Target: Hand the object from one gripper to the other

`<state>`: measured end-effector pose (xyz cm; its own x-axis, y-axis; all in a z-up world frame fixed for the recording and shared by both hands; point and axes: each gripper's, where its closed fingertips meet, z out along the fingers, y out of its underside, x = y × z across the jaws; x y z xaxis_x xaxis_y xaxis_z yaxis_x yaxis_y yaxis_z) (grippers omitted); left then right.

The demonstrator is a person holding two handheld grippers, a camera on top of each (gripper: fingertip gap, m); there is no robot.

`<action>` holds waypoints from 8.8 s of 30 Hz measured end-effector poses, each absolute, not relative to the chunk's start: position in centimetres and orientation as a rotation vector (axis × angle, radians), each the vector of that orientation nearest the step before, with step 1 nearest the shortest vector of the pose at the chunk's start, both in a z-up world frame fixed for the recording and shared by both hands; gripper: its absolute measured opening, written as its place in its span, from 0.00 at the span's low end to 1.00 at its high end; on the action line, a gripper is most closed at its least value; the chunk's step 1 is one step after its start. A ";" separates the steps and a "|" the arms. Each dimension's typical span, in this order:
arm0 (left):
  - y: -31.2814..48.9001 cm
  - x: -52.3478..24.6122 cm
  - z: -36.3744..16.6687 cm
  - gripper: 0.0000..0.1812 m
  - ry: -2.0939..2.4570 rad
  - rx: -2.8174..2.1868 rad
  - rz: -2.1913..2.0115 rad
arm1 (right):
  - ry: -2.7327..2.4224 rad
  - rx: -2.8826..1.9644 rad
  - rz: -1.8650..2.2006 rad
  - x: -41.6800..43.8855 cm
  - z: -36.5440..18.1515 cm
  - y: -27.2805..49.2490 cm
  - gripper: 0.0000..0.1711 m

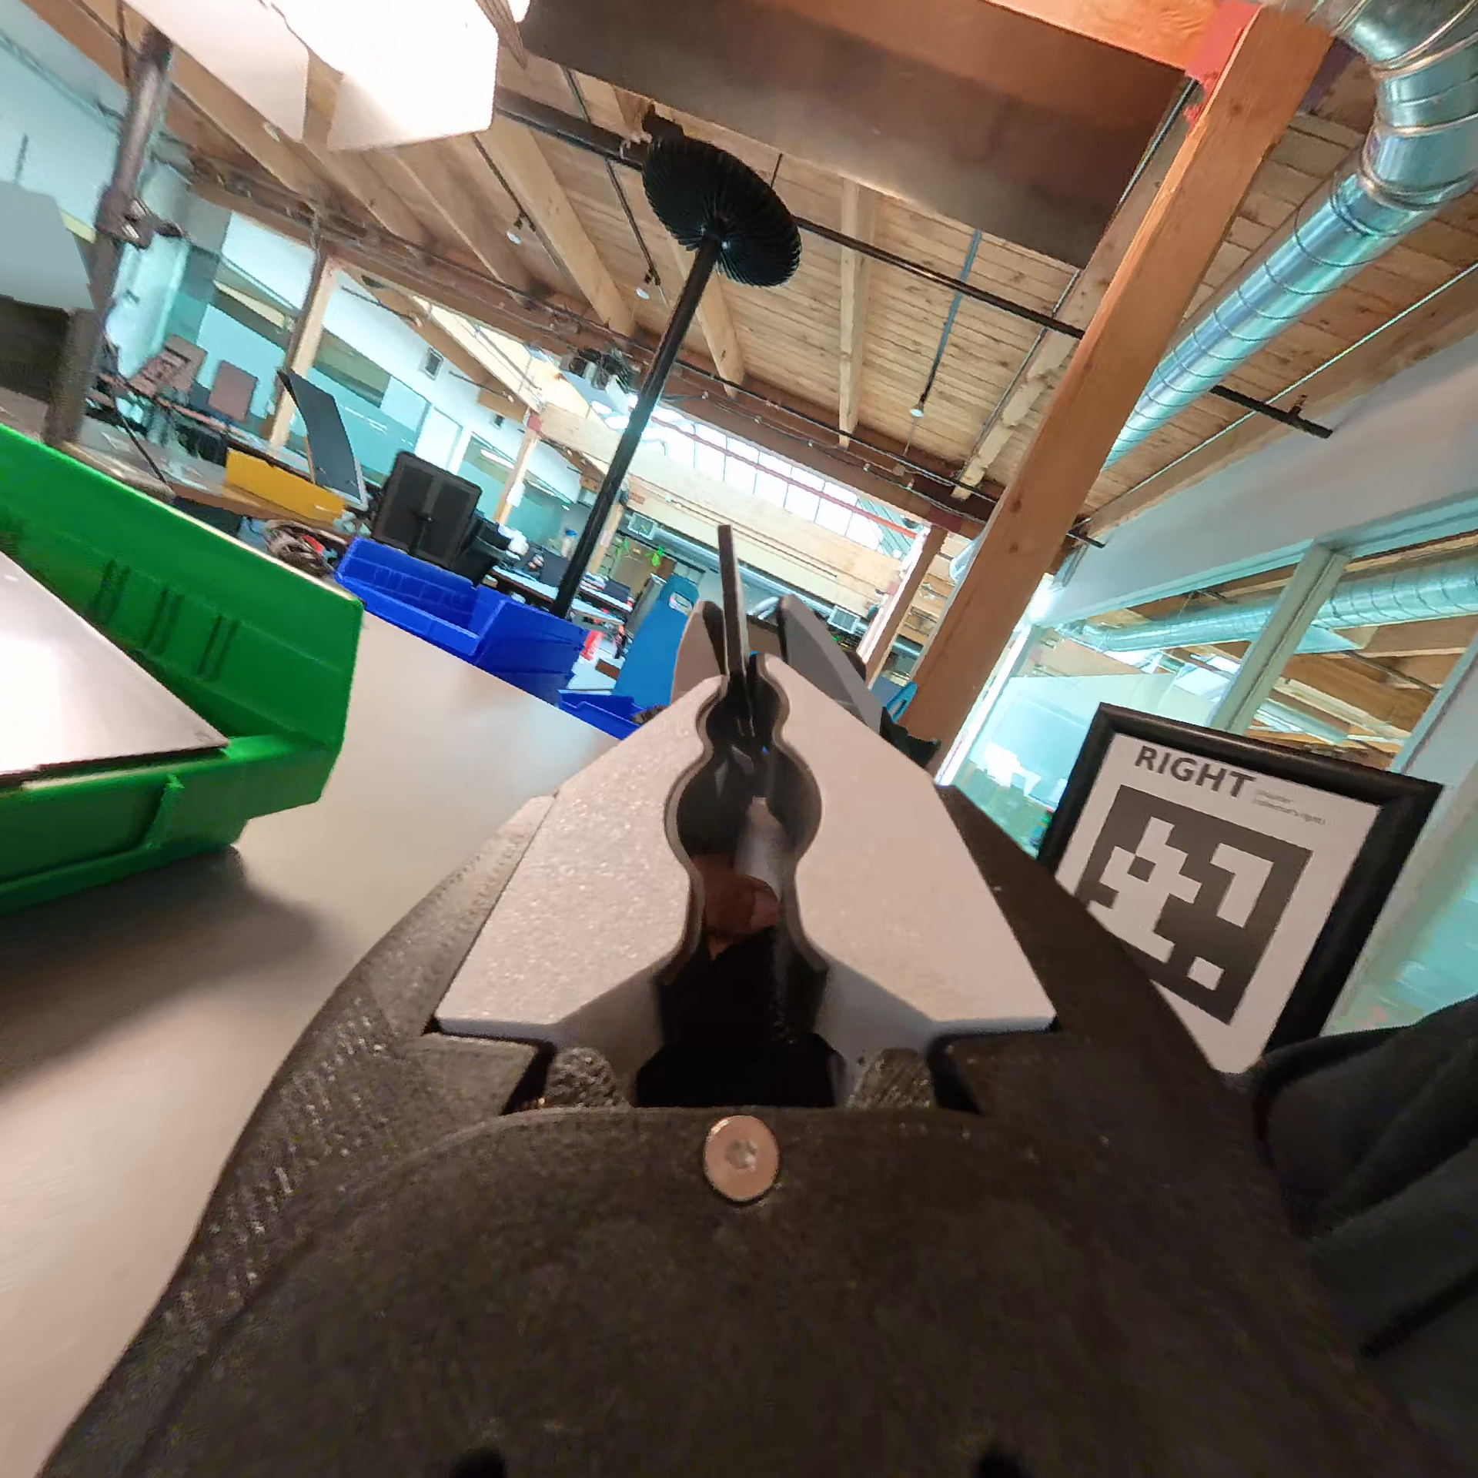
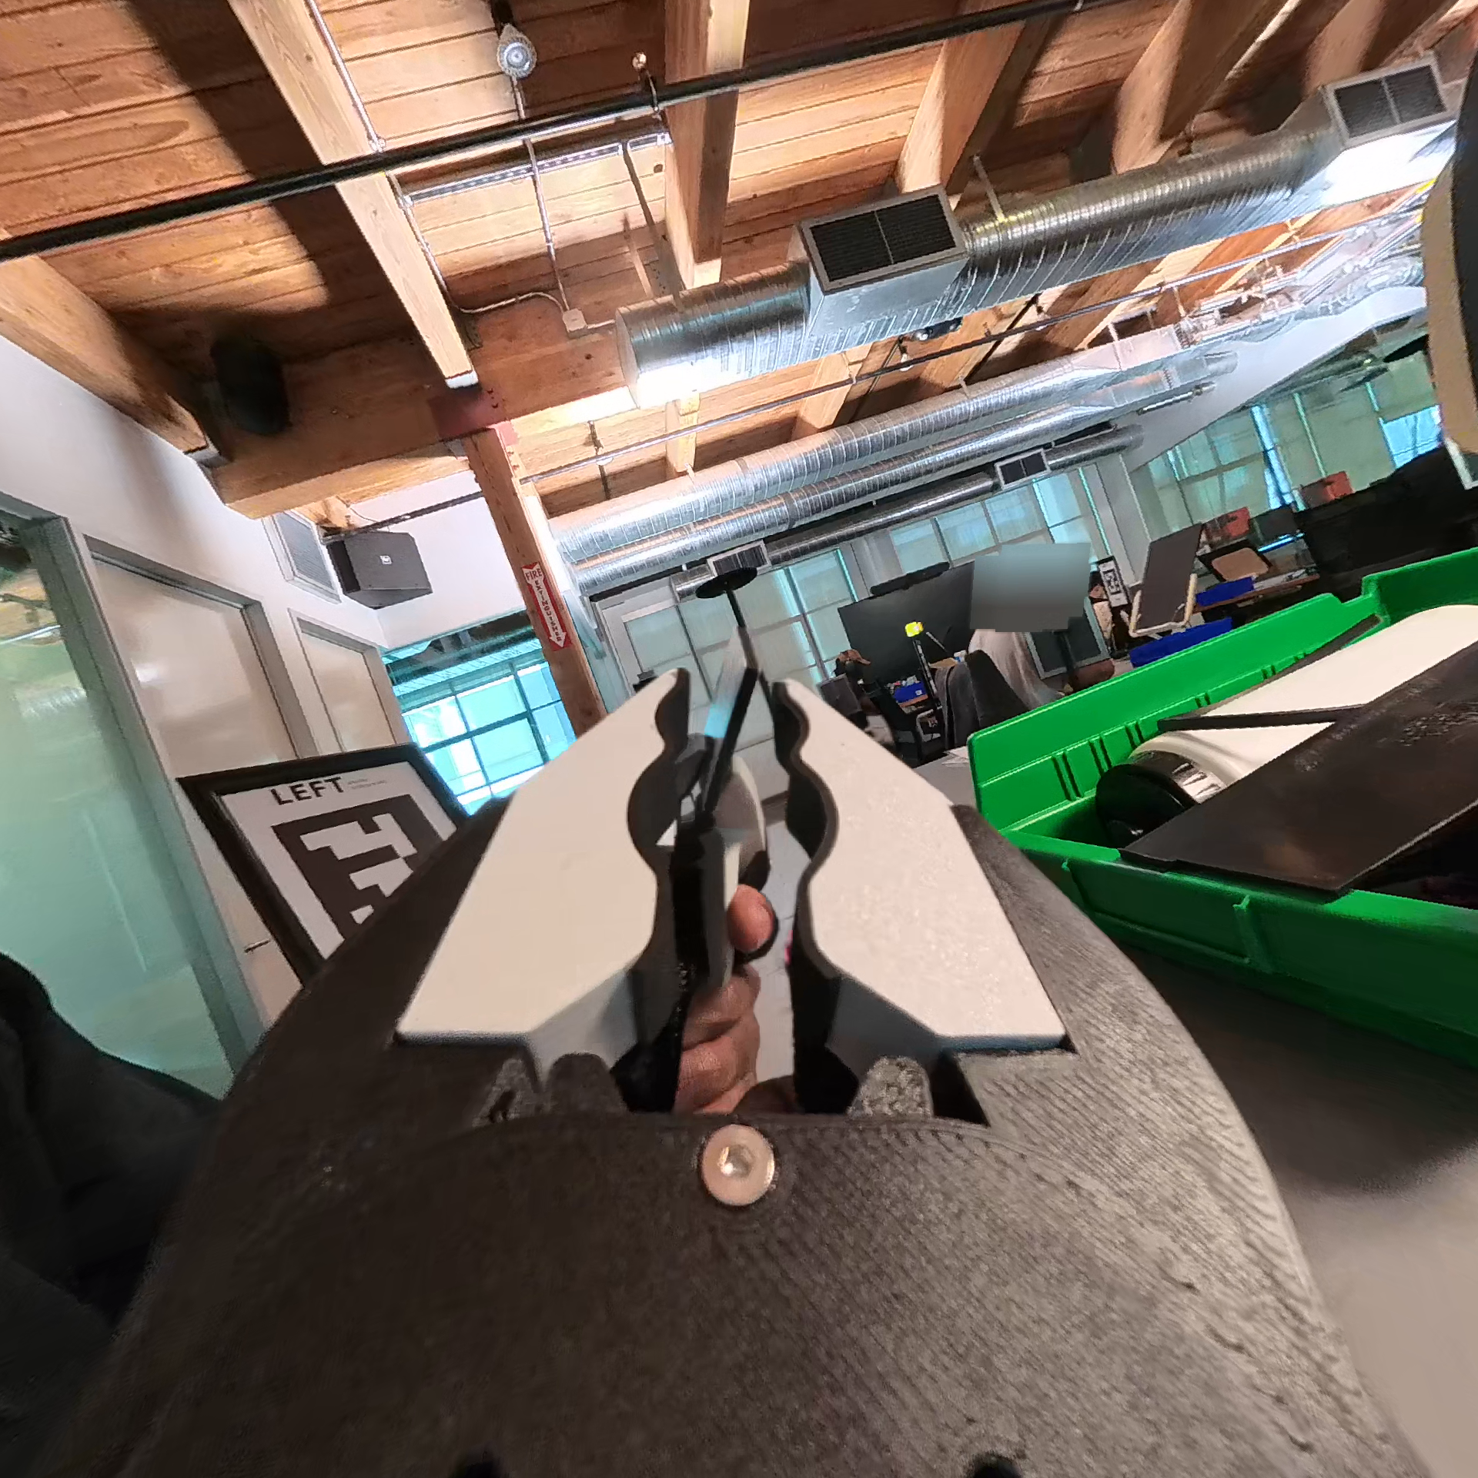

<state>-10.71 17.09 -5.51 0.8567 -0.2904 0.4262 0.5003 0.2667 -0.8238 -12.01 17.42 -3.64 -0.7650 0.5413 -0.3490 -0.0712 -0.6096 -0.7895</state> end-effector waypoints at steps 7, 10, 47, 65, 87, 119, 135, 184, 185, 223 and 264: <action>16.1 -10.8 -6.8 0.02 -0.107 -1.364 -0.524 | -1.234 -0.885 2.352 -12.3 -4.4 17.3 0.22; 15.6 -10.5 -7.1 0.02 -0.075 -1.396 -0.567 | -1.272 -0.926 2.359 -12.7 -4.8 17.1 0.11; 14.7 -11.8 -6.2 0.02 -0.136 -1.269 -0.649 | -1.347 -0.956 2.349 -12.8 -5.4 16.1 0.25; 14.7 -11.6 -6.0 0.02 -0.124 -1.254 -0.651 | -1.355 -0.920 2.381 -12.8 -5.2 14.6 0.03; 13.7 -12.9 -5.4 0.02 -0.160 -1.176 -0.608 | -1.488 -0.962 2.360 -12.9 -6.2 13.5 0.02; 14.5 -11.0 -6.1 0.02 -0.087 -1.277 -0.690 | -1.318 -0.945 2.414 -12.7 -5.1 15.3 0.26; 15.4 -10.6 -7.0 0.02 -0.094 -1.358 -0.679 | -1.244 -0.921 2.380 -12.7 -4.7 16.1 0.16; 14.5 -12.4 -6.0 0.18 -0.150 -1.249 -0.643 | -1.380 -1.000 2.383 -13.0 -5.7 14.7 0.02; 14.6 -11.9 -6.1 0.17 -0.133 -1.261 -0.667 | -1.395 -0.994 2.372 -13.0 -5.8 14.5 0.02; 12.9 -13.2 -4.9 0.02 -0.144 -1.143 -0.632 | -1.589 -0.970 2.276 -12.8 -6.9 12.1 0.02; 16.2 -9.4 -8.1 0.03 -0.026 -1.483 -0.577 | -1.304 -0.930 2.389 -12.3 -4.9 15.2 0.03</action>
<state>-9.39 16.16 -8.11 0.8654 -0.3473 0.3613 0.3780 -0.0209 -0.9256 -12.25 15.22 -4.95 -0.7596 0.5061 -0.4085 0.0699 -0.5610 -0.8249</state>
